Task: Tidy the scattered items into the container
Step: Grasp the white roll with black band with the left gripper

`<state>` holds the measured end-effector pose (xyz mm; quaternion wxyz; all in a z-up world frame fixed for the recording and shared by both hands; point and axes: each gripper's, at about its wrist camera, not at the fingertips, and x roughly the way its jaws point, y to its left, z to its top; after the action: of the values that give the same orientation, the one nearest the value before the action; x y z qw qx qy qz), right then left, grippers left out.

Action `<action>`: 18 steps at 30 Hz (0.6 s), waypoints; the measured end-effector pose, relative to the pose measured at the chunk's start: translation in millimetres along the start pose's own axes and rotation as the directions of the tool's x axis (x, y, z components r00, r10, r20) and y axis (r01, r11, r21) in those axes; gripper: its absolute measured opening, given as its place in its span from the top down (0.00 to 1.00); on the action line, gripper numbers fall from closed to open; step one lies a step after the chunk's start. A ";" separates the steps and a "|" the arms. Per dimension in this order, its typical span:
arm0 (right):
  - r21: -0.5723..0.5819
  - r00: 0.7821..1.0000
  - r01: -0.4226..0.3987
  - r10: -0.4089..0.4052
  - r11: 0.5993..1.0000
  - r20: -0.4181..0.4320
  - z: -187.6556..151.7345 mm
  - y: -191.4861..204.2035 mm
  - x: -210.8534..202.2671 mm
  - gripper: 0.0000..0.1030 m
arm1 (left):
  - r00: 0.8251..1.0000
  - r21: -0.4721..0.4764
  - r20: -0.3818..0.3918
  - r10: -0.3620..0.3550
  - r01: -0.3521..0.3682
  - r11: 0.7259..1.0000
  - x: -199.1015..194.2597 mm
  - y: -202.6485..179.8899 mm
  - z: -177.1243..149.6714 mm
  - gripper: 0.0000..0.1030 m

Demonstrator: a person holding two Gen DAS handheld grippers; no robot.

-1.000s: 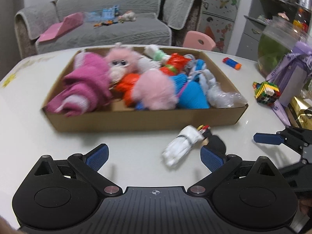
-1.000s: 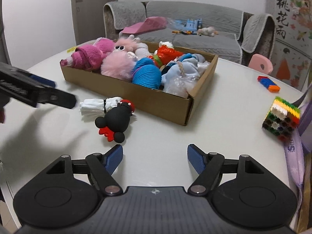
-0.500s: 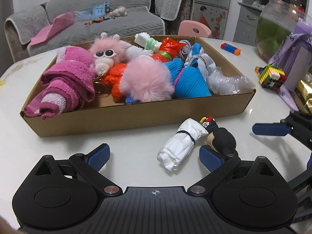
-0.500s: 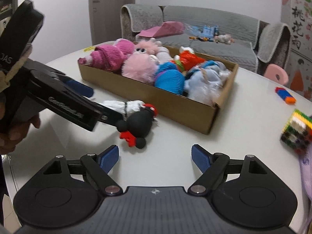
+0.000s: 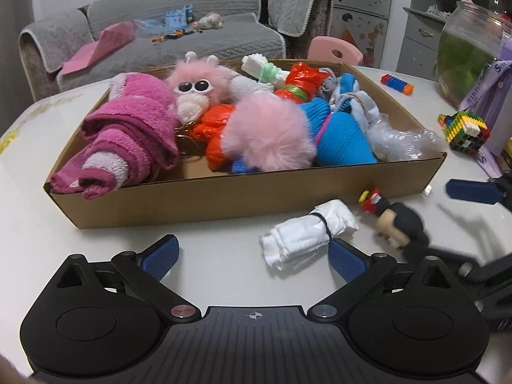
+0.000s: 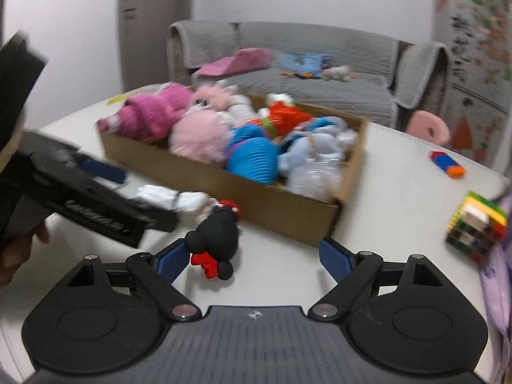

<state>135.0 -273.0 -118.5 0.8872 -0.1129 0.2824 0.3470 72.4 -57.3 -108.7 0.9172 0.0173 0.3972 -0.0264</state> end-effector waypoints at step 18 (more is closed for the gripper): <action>0.407 1.000 0.010 -0.021 0.913 0.022 -8.8 -64.8 0.8 0.14 | 1.000 0.030 0.007 -0.024 0.024 0.999 7.3 -13.0 5.4 0.01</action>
<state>175.8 -323.6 -125.9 0.8976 0.0762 0.3360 0.2750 80.5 -70.8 -110.4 0.9179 0.0263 0.3934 -0.0437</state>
